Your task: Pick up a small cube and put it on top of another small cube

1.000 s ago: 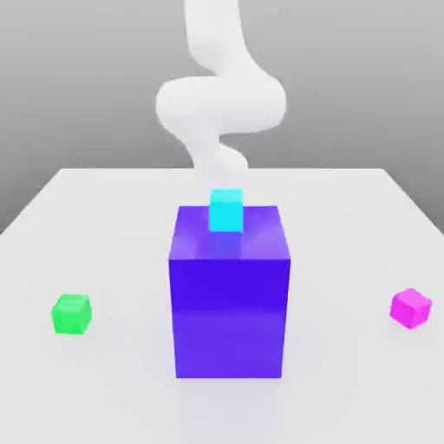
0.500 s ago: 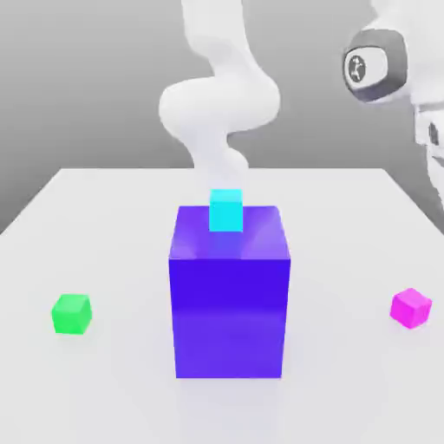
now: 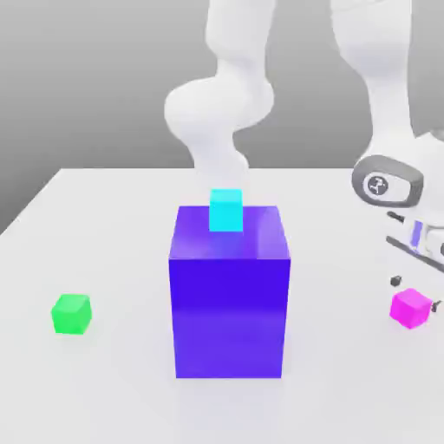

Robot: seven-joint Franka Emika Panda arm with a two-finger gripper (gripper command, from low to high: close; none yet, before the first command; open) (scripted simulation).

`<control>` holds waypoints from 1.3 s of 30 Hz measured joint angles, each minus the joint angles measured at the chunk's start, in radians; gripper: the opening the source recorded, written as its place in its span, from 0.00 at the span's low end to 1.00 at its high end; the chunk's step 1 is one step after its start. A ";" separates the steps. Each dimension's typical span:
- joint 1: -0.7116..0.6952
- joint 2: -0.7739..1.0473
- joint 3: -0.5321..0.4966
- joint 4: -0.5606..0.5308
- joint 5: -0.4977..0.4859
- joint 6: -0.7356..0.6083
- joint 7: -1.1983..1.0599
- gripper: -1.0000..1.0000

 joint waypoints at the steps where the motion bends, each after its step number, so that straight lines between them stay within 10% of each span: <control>1: 0.000 0.000 0.000 0.000 0.000 0.000 0.000 0.00; 15: -0.033 -0.173 0.048 0.017 0.055 -0.171 -0.041 0.00; 23: -0.115 -0.118 -0.129 0.175 -0.049 -0.199 0.021 0.00; 39: -0.530 -0.280 -0.621 0.136 -0.263 -0.275 0.118 0.00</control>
